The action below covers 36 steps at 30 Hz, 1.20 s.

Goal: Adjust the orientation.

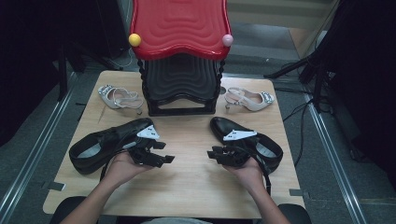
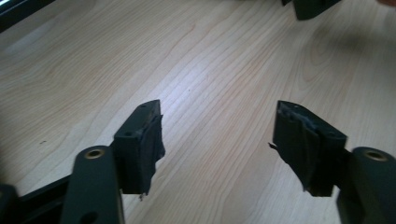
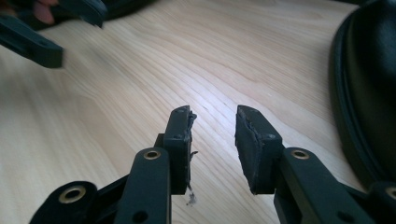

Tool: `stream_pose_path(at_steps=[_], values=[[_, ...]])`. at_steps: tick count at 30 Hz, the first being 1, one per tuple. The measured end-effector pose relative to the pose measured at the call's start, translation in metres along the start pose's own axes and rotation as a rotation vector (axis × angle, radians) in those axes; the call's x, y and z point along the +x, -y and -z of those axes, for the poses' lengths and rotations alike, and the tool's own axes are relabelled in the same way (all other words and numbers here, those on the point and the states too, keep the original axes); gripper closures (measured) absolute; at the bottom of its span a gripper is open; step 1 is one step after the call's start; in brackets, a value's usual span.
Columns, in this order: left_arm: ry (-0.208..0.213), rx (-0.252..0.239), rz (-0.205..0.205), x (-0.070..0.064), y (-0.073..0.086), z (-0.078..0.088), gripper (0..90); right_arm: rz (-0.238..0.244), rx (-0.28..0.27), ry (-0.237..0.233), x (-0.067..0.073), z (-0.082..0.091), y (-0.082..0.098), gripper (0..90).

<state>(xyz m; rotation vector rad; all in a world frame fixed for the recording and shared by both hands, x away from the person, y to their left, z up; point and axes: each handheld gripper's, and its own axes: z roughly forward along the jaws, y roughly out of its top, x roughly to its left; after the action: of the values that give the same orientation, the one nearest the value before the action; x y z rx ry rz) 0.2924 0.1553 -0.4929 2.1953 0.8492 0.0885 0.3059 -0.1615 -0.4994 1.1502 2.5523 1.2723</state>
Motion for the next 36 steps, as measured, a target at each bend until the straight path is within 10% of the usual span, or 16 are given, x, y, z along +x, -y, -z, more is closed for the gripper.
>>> stream_pose_path(at_steps=[14, 23, 28, 36], values=[[-0.015, 0.027, -0.014, 0.001, 0.005, -0.002, 43.2, 0.037, -0.031, 0.000, 0.008, 0.008, 0.001, 62.2], [0.000, 0.022, 0.010, 0.001, 0.008, 0.006, 40.3, 0.160, -0.040, 0.066, 0.019, 0.007, 0.001, 64.3], [0.004, 0.000, 0.032, 0.003, 0.009, 0.016, 42.4, 0.088, -0.042, 0.023, 0.015, 0.008, -0.001, 62.6], [-0.023, 0.020, 0.075, 0.008, 0.010, 0.023, 41.6, 0.125, -0.037, 0.040, 0.017, 0.005, -0.001, 63.8]])
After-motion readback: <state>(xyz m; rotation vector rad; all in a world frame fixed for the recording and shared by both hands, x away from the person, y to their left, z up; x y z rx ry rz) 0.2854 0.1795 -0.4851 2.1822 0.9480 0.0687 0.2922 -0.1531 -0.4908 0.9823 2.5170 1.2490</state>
